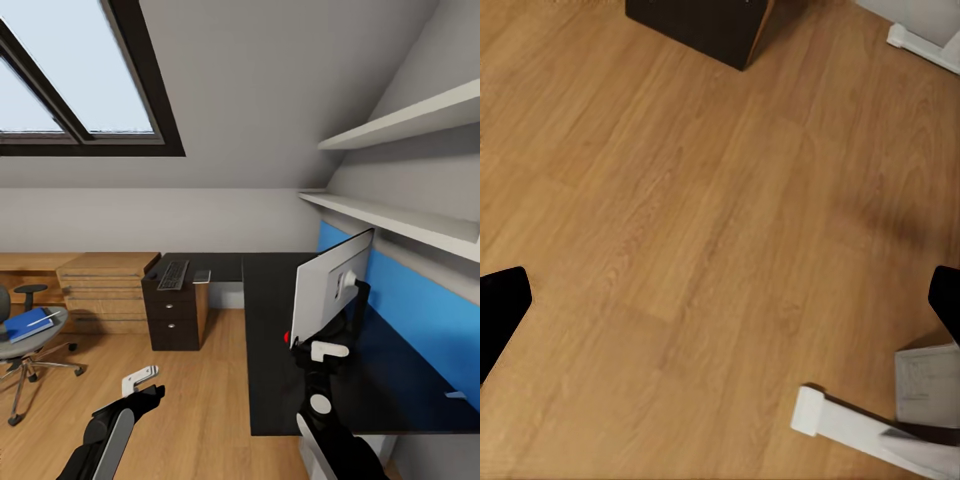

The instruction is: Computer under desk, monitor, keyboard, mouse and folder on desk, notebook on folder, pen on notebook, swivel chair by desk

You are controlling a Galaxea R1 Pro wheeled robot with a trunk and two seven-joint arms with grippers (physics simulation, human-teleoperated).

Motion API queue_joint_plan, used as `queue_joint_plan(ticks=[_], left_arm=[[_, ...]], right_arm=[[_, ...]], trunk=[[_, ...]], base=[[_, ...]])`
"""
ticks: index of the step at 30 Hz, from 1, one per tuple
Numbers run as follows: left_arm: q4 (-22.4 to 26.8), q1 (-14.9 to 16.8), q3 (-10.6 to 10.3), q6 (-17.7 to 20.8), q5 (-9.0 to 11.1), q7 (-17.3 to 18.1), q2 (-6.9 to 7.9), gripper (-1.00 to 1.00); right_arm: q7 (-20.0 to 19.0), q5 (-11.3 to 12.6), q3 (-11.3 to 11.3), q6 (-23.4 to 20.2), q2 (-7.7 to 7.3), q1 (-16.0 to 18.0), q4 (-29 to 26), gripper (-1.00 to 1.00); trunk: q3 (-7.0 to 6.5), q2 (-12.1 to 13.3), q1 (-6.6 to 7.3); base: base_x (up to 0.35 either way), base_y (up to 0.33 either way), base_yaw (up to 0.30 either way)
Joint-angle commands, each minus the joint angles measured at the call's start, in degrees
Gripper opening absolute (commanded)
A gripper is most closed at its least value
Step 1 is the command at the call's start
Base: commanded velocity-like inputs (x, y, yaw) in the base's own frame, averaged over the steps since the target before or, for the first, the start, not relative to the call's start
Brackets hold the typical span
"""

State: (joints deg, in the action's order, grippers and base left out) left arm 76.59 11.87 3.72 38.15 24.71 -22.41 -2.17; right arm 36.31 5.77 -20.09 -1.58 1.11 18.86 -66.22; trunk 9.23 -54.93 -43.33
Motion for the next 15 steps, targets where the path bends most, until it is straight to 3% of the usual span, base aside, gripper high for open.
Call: queue_joint_plan(ticks=[1,15], left_arm=[[0.1,0.0,0.1,0.2,0.6,-0.4,-0.03,1.0],[0.1,0.1,0.1,0.2,0.6,-0.4,-0.03,1.0]], right_arm=[[0.5,0.3,-0.4,0.0,-0.05,0.1,-0.1,1.0],[1.2,0.0,-1.2,0.7,-0.24,0.0,0.0,1.0]], trunk=[[0.09,-0.1,-0.02],[0.09,-0.1,-0.02]], base=[[0.092,0.097,0.0],[0.066,0.023,0.0]])
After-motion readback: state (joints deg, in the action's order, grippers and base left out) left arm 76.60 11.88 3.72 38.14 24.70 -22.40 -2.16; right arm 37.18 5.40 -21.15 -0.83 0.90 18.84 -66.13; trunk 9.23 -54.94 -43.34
